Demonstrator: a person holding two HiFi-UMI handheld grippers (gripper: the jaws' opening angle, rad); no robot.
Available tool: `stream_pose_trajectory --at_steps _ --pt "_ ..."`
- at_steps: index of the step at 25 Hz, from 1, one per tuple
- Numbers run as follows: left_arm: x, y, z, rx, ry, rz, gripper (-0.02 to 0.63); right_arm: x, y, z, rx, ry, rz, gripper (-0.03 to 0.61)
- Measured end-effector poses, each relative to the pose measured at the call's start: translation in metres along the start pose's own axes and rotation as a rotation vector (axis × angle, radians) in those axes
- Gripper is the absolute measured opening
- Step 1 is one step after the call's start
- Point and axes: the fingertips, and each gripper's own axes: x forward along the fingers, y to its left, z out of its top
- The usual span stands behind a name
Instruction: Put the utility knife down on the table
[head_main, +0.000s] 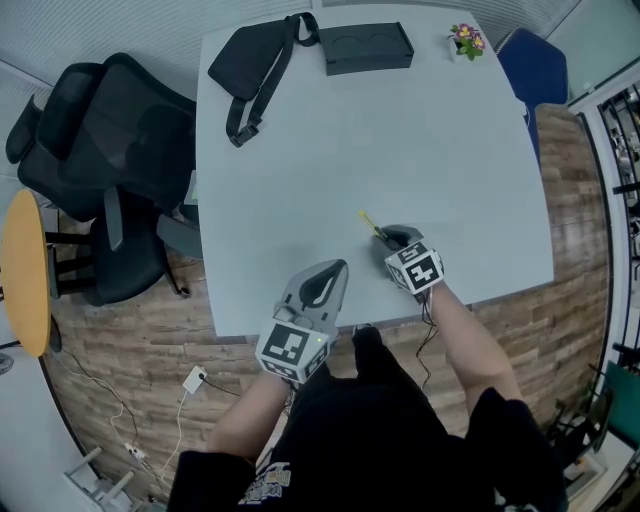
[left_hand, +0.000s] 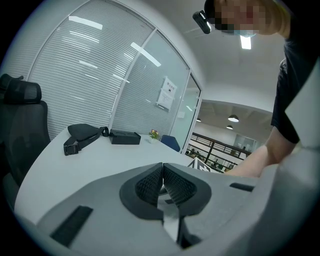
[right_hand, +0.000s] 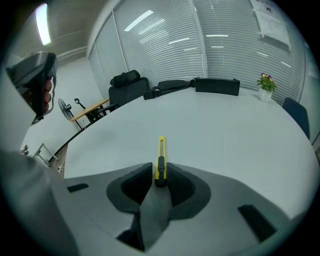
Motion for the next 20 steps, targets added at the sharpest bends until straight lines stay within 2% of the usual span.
stream_pose_trajectory --at_steps 3,8,15,18,20 --pt "-0.004 0.0 0.001 0.005 -0.004 0.001 0.006 0.0 0.002 0.001 0.0 -0.005 -0.002 0.116" --pt "-0.012 -0.004 0.004 0.018 -0.013 -0.002 0.006 -0.012 0.001 0.008 -0.003 -0.043 -0.039 0.121" --pt "-0.031 -0.013 0.012 0.04 -0.04 -0.024 0.006 -0.055 0.018 0.042 0.007 -0.183 -0.073 0.1" --pt "-0.042 -0.018 0.016 0.052 -0.054 -0.04 0.006 -0.08 0.032 0.059 0.013 -0.257 -0.087 0.065" --pt "-0.049 -0.022 0.022 0.067 -0.07 -0.054 0.006 -0.098 0.042 0.071 0.019 -0.315 -0.095 0.003"
